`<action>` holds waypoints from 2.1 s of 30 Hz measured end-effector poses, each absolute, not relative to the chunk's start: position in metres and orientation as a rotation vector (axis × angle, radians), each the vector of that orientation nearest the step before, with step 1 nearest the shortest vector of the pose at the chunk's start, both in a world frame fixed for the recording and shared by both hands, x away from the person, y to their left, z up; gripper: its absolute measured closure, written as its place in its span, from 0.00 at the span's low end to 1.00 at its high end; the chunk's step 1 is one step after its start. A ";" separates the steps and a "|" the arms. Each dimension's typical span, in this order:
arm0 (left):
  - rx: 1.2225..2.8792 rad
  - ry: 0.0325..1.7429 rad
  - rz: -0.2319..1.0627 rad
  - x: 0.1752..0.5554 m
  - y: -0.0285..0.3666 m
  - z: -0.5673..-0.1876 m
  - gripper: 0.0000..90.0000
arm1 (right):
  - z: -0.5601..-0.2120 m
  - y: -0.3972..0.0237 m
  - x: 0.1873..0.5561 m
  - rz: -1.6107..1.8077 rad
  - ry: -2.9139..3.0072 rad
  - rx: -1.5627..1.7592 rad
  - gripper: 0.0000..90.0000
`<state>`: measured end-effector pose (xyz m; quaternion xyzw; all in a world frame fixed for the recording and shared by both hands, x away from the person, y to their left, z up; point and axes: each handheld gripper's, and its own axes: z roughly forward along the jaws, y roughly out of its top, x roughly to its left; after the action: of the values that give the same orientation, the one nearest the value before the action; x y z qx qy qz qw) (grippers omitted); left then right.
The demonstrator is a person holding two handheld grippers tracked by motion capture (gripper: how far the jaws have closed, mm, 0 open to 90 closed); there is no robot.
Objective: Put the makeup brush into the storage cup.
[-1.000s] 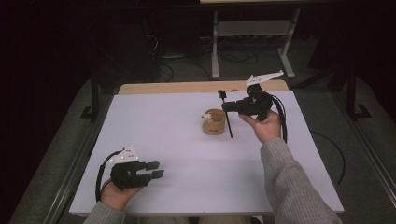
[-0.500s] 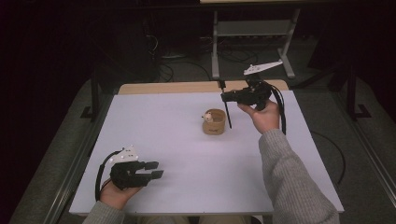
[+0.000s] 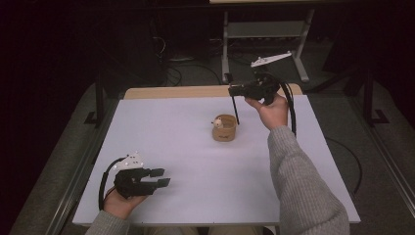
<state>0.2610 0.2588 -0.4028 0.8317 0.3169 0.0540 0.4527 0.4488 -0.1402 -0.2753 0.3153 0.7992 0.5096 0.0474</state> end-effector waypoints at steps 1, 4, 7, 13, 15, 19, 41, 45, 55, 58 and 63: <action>2.048 0.787 0.131 0.261 0.259 -0.403 0.59 | -0.275 -0.139 0.450 1.554 2.436 0.974 0.94; 2.044 0.793 0.129 0.261 0.259 -0.403 0.58 | -0.273 -0.137 0.455 1.549 2.435 0.974 0.94; 2.048 0.794 0.130 0.261 0.259 -0.403 0.58 | -0.272 -0.134 0.459 1.559 2.417 0.979 0.94; 2.047 0.794 0.136 0.263 0.260 -0.405 0.57 | -0.277 -0.128 0.468 1.552 2.408 1.000 0.94; 2.041 0.797 0.136 0.263 0.260 -0.404 0.57 | -0.282 -0.127 0.471 1.552 2.409 1.025 0.94; 2.043 0.793 0.142 0.263 0.261 -0.404 0.57 | -0.289 -0.123 0.475 1.550 2.411 1.040 0.94; 2.031 0.797 0.130 0.264 0.263 -0.405 0.56 | -0.308 -0.111 0.484 1.496 2.424 1.092 0.94; 2.028 0.801 0.129 0.263 0.263 -0.405 0.56 | -0.313 -0.113 0.484 1.501 2.413 1.108 0.94; 2.043 0.797 0.129 0.263 0.262 -0.405 0.55 | -0.323 -0.118 0.484 1.489 2.406 1.138 0.94; 2.050 0.782 0.139 0.264 0.263 -0.405 0.55 | -0.324 -0.117 0.484 1.498 2.397 1.147 0.94; 2.054 0.789 0.136 0.264 0.263 -0.405 0.55 | -0.328 -0.118 0.484 1.490 2.389 1.155 0.94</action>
<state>0.2637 0.2635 -0.4047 0.8312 0.3194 0.0549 0.4517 0.4837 -0.1181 -0.3284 0.3791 0.7840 0.4891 0.0493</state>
